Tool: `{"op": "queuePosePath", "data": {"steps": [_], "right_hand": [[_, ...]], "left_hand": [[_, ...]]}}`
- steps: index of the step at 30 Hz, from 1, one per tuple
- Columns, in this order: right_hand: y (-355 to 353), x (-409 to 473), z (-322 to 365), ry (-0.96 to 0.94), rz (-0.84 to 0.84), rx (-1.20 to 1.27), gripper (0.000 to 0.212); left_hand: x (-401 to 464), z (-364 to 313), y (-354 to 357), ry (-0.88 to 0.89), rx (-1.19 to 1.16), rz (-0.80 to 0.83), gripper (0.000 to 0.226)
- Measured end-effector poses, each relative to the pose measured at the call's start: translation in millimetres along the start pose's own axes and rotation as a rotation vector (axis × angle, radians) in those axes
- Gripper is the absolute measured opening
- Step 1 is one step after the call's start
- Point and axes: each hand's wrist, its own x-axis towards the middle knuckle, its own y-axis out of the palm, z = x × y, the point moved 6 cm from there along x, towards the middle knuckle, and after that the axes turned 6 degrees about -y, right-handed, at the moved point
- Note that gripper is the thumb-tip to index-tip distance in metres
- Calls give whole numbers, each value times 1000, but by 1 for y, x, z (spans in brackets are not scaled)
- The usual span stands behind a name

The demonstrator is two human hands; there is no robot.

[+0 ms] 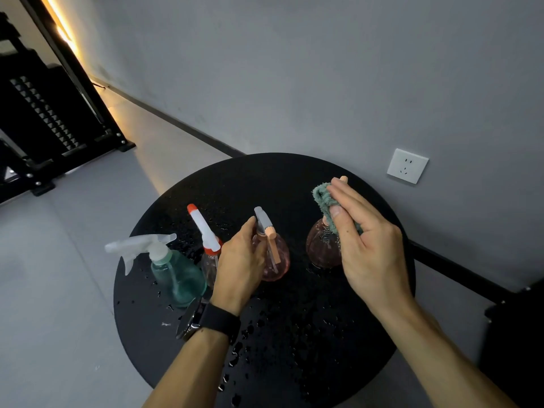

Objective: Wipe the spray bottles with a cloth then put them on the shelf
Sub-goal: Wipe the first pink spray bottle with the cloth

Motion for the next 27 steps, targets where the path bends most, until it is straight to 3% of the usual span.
{"op": "queuePosePath", "data": {"steps": [4,9,14,21,27], "right_hand": [[-7,1,-4,44,-28,16,33],[-15,-1,-4,49,-54,10,32],[-31,2,-10,73,-109,-28,32],[-57,2,-30,153,-199,-66,32],[-65,-1,-40,178,-207,-47,33]], "left_hand": [[-9,-12,-18,4,0,-105,48],[-29,-48,-32,185,-82,-329,40],[-46,-90,-5,369,-120,-293,28],[-38,-89,74,176,-159,-5,41],[-12,-74,99,-3,-281,-37,46]]}}
